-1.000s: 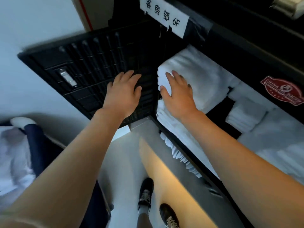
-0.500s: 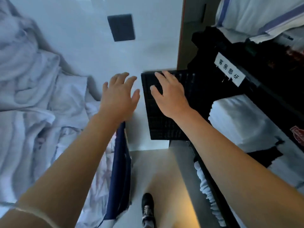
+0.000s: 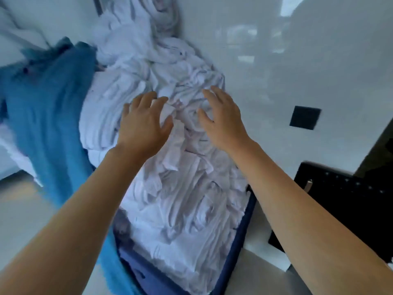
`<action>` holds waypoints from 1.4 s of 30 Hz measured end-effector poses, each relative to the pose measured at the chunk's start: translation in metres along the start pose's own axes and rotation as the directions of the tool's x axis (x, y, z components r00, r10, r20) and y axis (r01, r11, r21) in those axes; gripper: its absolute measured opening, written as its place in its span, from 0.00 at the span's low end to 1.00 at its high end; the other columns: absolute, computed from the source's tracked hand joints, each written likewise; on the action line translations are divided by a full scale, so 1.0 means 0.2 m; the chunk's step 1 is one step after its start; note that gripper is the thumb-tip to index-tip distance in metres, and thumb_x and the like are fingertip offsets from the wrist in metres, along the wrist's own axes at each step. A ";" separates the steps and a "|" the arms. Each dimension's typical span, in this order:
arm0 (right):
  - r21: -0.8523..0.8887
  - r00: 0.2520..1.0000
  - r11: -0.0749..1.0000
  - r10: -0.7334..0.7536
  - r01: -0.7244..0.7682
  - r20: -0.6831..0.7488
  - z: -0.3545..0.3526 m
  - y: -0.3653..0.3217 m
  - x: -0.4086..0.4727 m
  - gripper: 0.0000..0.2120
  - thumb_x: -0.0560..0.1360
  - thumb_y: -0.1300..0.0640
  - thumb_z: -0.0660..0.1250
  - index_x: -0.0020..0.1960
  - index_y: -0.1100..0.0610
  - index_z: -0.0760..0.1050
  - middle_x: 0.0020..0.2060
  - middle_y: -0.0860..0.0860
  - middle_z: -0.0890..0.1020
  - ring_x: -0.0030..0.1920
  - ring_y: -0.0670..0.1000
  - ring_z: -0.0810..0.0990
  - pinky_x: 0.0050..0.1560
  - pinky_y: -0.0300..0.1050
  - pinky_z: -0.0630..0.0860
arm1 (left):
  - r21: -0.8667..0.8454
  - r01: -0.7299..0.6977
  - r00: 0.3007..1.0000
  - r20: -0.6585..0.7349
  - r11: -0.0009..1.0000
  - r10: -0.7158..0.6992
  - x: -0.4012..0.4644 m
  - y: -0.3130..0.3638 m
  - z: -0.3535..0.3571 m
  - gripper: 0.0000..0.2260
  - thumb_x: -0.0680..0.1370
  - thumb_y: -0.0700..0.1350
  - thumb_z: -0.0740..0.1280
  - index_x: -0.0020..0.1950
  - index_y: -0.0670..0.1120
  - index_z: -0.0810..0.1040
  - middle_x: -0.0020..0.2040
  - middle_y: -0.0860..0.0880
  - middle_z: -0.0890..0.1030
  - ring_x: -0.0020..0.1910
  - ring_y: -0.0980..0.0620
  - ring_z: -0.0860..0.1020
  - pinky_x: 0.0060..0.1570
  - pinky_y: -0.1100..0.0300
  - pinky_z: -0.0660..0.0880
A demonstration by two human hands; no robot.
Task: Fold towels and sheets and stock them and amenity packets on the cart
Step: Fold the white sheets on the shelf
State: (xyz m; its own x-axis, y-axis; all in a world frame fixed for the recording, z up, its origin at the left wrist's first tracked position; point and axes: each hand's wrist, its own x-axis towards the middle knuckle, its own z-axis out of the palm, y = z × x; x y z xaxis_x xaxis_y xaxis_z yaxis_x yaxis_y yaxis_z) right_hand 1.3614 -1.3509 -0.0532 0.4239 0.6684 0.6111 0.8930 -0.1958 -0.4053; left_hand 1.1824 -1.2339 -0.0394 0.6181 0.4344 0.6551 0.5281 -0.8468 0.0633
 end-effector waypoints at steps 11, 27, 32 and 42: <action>0.260 0.970 0.936 -0.244 0.235 0.002 0.54 -1.15 0.37 0.26 0.84 0.47 0.61 0.79 0.55 0.66 0.80 0.55 0.63 0.80 0.55 0.59 0.78 0.60 0.58 | 0.201 0.238 0.967 -0.139 0.950 -0.212 -0.21 -1.11 -0.68 0.23 0.82 0.54 0.62 0.76 0.46 0.71 0.75 0.43 0.71 0.74 0.39 0.67 0.72 0.37 0.65; 0.472 0.862 0.745 -0.501 0.472 -0.072 1.11 -2.55 0.69 0.26 0.85 0.47 0.60 0.80 0.54 0.65 0.81 0.51 0.62 0.81 0.52 0.58 0.80 0.57 0.57 | 0.364 0.483 0.868 -0.322 0.796 -0.379 -0.61 -2.29 -1.54 0.22 0.82 0.52 0.64 0.75 0.47 0.73 0.75 0.44 0.71 0.73 0.40 0.68 0.71 0.41 0.67; 0.500 0.826 0.701 -0.562 0.508 -0.050 1.29 -2.82 0.76 0.26 0.85 0.47 0.59 0.80 0.53 0.64 0.81 0.50 0.61 0.81 0.52 0.57 0.80 0.58 0.56 | 0.373 0.558 0.824 -0.355 0.741 -0.441 -0.75 -2.54 -1.66 0.21 0.82 0.51 0.65 0.74 0.47 0.73 0.75 0.44 0.71 0.73 0.40 0.68 0.71 0.40 0.67; 0.600 0.744 0.570 -0.665 0.562 -0.065 1.78 -3.36 0.96 0.25 0.85 0.49 0.60 0.79 0.55 0.66 0.80 0.53 0.64 0.81 0.54 0.59 0.79 0.60 0.58 | 0.447 0.683 0.731 -0.403 0.578 -0.551 -0.97 -3.06 -1.81 0.21 0.83 0.52 0.63 0.75 0.48 0.72 0.76 0.45 0.70 0.74 0.41 0.68 0.72 0.42 0.65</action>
State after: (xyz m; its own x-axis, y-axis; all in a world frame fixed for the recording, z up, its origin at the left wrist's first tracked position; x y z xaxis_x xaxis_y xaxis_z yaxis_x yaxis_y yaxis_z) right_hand 0.7891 -0.8360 0.0945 -0.2687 0.5811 0.7682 0.6562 0.6942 -0.2956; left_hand 0.5283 -0.9106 0.0674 -0.0742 0.6604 0.7473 0.9875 -0.0559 0.1475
